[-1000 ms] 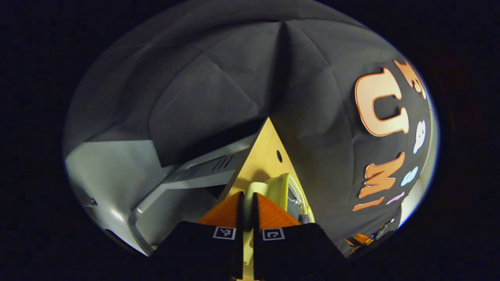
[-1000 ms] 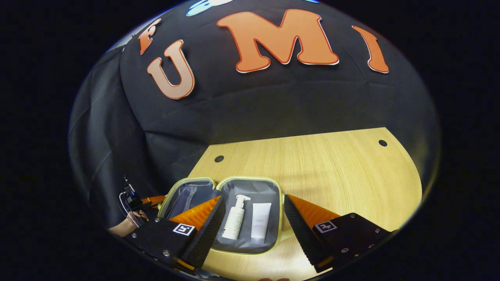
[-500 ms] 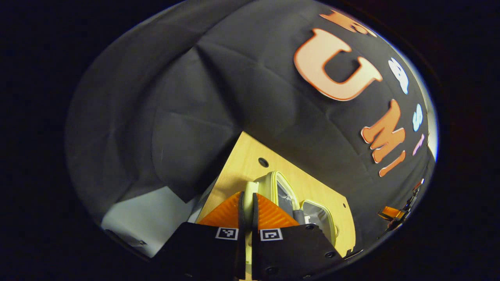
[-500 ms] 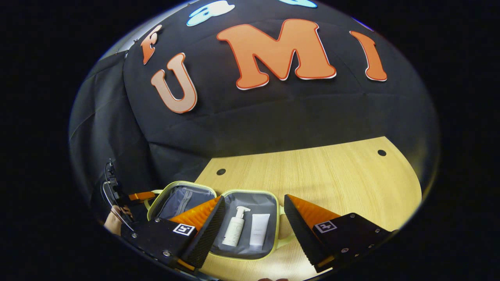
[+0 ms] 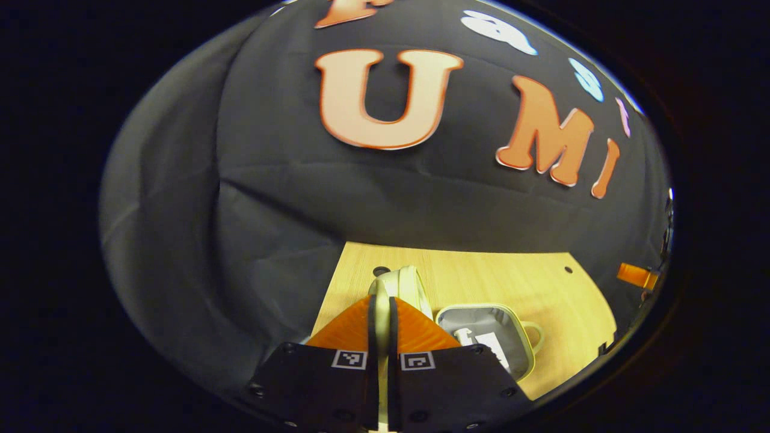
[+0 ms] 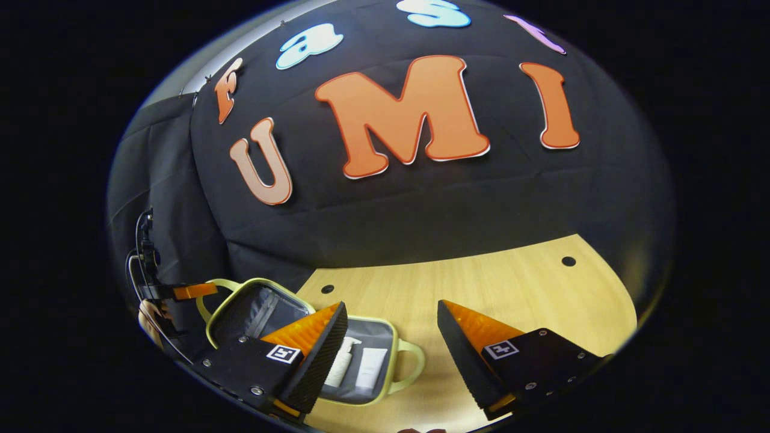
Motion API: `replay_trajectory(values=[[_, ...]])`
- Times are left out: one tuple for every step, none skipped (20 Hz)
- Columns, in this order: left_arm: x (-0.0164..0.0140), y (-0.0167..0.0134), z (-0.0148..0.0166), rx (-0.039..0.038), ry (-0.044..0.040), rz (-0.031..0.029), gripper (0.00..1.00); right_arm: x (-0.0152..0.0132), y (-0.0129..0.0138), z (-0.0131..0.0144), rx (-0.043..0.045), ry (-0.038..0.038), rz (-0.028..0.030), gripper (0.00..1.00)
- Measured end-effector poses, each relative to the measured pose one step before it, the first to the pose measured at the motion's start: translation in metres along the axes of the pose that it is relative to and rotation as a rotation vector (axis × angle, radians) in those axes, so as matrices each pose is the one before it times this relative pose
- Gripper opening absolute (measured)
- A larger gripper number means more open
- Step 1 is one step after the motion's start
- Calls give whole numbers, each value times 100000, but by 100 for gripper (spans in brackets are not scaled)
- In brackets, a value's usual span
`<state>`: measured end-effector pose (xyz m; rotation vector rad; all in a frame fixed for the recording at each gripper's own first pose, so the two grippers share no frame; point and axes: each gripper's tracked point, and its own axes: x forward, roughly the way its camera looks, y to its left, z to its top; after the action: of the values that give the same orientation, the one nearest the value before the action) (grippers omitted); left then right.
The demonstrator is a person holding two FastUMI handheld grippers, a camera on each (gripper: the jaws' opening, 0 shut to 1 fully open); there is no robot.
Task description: First open the suitcase, pack the skin care products into it, and then close the suitcase.
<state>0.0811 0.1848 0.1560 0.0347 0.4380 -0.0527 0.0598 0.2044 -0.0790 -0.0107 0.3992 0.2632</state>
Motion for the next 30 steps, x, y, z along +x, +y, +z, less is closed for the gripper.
replay_trajectory(values=[[-304,-1867,600,2959,-64,1065,6,-283,-1367,343,-228,-546,-451,95],[-90,-1748,347,2401,-206,1751,8,-321,-1297,298,-234,49,78,95],[-225,-1849,549,2274,-344,1095,6,40,-1452,279,178,416,202,95],[-446,-1911,435,1276,-208,998,6,-189,-1407,520,-273,-356,-745,95],[-285,-1945,397,1197,-309,236,6,50,-1585,225,-613,-316,-385,95],[-18,-1912,159,1119,-152,237,6,-272,-1298,248,-474,-17,-755,95],[22,-1907,115,1310,45,438,6,-148,-1296,37,-192,-180,-93,95],[62,-1799,59,1158,-124,-62,6,-238,-929,204,237,-137,192,95],[226,-2092,211,418,-31,-1051,6,-219,-989,185,530,150,512,95],[156,-2184,-169,-527,694,-1585,6,-153,-877,14,854,98,882,95],[323,-2209,-226,-202,623,-1522,6,-194,-774,-25,837,106,673,95],[532,-1913,-506,614,955,-591,6,-220,-765,-8,645,246,282,95],[700,-1554,-460,1603,1202,246,6,-111,-833,14,359,50,55,95],[663,-1364,-506,1718,844,275,6,-88,-820,-32,17,-100,-250,95],[697,-1533,-226,1776,161,72,6,-39,-967,-142,-212,35,-571,95],[449,-1571,-660,1579,1168,97,6,67,-891,-235,-241,354,-581,95],[574,-1894,-893,1138,1531,-690,6,-77,-698,-151,259,705,-517,95],[717,-1571,-820,785,1063,-1112,6,-116,-665,-268,522,743,-280,95],[1039,-1720,-990,402,2206,-981,6,107,-617,-470,749,977,-373,95],[1174,-1544,-1030,768,1638,-581,6,-21,-621,-334,692,1252,-261,95],[926,-1033,-762,620,1517,-379,6,2,-547,-231,370,987,-211,95],[856,-1044,-839,674,1130,-217,6,-83,-397,-324,-112,743,-203,95],[779,-1082,-809,1013,1713,-294,6,19,-501,-277,-590,748,-280,95],[810,-719,-900,905,1419,-91,6,44,-481,-348,-841,525,-546,95],[662,-748,-664,563,1099,162,6,-65,-424,-276,-746,407,-660,95],[438,205,-614,48,1171,-366,6,152,-193,-396,-421,563,-357,95],[541,25,-438,-484,756,-138,6,54,-176,-338,-30,739,-96,95],[531,-107,-473,-367,278,131,6,-24,-97,-258,366,568,164,95],[427,-39,-184,-505,-196,71,7,128,-46,-217,412,556,204,95],[220,-334,-286,-436,-293,56,7,164,-59,-259,267,532,104,95]])
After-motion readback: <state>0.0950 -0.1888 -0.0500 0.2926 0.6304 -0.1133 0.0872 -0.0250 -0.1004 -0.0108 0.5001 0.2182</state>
